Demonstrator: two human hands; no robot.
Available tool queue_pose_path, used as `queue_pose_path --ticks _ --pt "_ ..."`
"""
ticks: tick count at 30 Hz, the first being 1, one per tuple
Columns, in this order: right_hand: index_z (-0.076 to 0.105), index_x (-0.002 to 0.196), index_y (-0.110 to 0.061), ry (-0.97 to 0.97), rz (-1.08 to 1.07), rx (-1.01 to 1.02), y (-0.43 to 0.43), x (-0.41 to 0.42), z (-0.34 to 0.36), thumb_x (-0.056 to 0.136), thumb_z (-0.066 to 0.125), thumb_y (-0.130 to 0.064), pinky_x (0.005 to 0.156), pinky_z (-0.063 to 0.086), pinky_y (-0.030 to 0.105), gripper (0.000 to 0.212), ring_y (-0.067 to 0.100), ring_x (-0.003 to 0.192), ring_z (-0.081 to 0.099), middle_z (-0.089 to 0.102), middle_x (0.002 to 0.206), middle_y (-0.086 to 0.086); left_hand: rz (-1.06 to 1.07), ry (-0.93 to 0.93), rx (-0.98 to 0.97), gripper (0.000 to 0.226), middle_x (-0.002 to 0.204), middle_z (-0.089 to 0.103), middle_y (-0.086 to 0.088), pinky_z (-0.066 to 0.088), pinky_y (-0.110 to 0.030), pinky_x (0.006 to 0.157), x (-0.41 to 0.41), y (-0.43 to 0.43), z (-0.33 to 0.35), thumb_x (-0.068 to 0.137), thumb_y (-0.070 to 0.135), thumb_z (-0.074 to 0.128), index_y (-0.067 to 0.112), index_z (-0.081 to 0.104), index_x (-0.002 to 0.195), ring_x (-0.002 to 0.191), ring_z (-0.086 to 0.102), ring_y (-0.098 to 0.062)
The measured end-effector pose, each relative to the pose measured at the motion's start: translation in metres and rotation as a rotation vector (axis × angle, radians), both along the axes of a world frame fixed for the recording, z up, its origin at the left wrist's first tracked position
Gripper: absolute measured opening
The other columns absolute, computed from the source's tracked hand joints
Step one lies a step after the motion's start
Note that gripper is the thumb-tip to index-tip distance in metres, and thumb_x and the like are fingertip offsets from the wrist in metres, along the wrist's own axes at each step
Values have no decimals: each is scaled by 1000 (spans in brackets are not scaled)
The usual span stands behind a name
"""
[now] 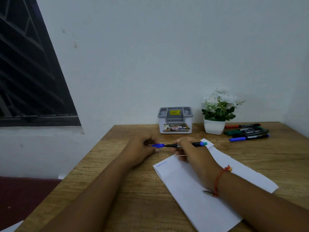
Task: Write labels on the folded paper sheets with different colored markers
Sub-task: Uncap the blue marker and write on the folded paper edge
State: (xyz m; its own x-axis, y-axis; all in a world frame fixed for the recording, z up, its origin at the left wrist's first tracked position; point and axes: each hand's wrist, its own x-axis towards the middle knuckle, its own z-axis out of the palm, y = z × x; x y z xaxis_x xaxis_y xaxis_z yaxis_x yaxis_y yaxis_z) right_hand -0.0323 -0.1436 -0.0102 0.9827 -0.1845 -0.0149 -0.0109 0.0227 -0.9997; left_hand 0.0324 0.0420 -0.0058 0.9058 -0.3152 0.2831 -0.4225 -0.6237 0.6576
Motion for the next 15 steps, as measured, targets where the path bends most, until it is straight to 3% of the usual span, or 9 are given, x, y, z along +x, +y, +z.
queue_pose_path --ticks 5,8,11,15 --pt "65 98 -12 -70 4 -23 1 -2 -3 99 59 -23 73 52 23 13 2 72 69 80 80 -2 -34 -31 -20 22 89 69 5 50 -20 76 1 -2 -3 74 14 82 24 71 90 84 62 -10" --pt "65 98 -9 -84 21 -52 1 -3 -5 97 62 -27 73 52 25 19 6 77 70 80 83 -1 -61 -74 -24 21 90 71 11 52 -20 78 0 -4 -2 73 14 82 22 73 90 85 63 -4" --pt "68 95 -7 -123 31 -81 0 -4 -5 94 67 -31 65 52 20 24 6 67 65 79 77 3 -98 -69 -52 19 87 70 14 46 -10 70 -2 -5 0 74 15 82 22 74 89 78 61 2" --pt "69 97 1 -142 24 -93 -3 -3 -5 94 67 -31 55 49 12 32 0 55 59 76 69 2 -124 7 -126 21 84 73 9 46 -10 70 -7 -6 3 72 8 82 19 76 89 78 63 -1"
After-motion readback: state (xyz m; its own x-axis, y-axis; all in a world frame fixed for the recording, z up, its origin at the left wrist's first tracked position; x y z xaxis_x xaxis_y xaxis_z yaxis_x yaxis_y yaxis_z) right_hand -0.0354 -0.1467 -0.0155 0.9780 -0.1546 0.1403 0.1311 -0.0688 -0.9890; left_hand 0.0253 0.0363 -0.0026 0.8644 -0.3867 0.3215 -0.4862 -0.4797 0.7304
